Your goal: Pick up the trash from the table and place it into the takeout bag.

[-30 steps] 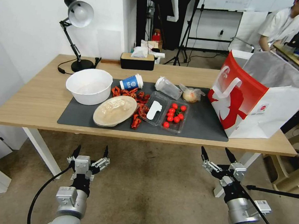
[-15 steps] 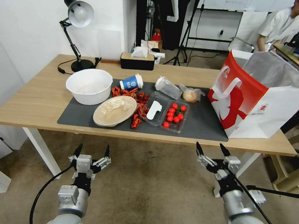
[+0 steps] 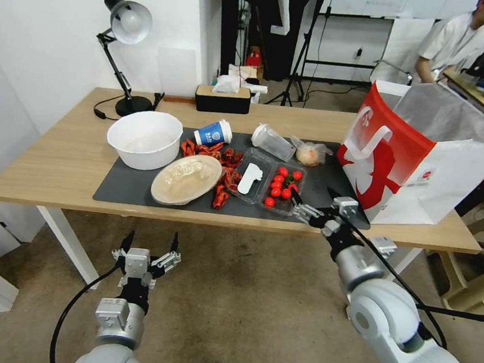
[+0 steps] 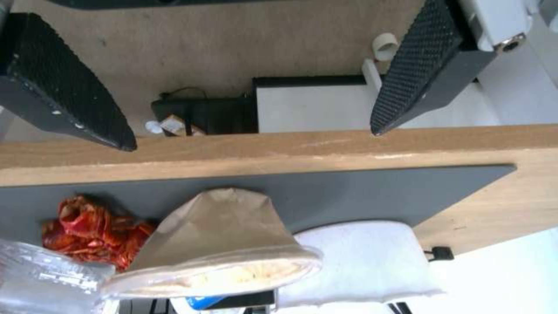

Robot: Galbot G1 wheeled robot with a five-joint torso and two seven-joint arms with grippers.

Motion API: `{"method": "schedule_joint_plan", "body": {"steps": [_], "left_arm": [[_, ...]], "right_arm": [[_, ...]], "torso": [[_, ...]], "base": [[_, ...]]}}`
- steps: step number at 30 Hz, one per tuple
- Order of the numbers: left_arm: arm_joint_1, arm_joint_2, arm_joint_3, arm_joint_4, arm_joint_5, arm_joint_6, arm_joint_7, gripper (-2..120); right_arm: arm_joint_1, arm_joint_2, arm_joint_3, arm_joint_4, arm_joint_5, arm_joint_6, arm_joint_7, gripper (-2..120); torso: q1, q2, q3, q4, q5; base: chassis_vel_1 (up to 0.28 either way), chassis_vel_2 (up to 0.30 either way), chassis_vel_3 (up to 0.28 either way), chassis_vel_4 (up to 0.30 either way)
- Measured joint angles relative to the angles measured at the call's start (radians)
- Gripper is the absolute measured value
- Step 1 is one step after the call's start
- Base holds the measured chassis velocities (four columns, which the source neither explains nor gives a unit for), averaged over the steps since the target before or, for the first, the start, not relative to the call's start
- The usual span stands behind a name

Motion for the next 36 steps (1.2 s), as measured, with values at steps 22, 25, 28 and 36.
{"method": "schedule_joint_plan", "body": {"steps": [22,25,28,36], "left_arm": [[-0.01,-0.016,0.009,0.028,0.038,0.004,0.009,100],[-0.011,-0.015,0.006,0.028,0.036,0.004,0.009,100],[-0.011,-0.015,0.004,0.028,0.034,0.004,0.009,100],[-0.014,-0.009,-0.003,0.035,0.023,0.003,0.009,100]], "right_arm": [[0.457,-0.004,-0.155,-0.35,0.174,-0.176,0.18,100],[0.503,0.001,-0.174,-0.39,0.195,-0.196,0.18,100],[0.55,0.011,-0.193,-0.433,0.208,-0.209,0.182,100],[0.655,0.03,-0.231,-0.557,0.229,-0.223,0.187,100]], "torso": [[0.0,0.0,0.0,0.0001,-0.0001],[0.0,0.0,0.0,0.0,-0.0001],[0.0,0.0,0.0,0.0003,-0.0001],[0.0,0.0,0.0,0.0001,-0.0002]], "base": [[0.0,0.0,0.0,0.0],[0.0,0.0,0.0,0.0],[0.0,0.0,0.0,0.0],[0.0,0.0,0.0,0.0]]}}
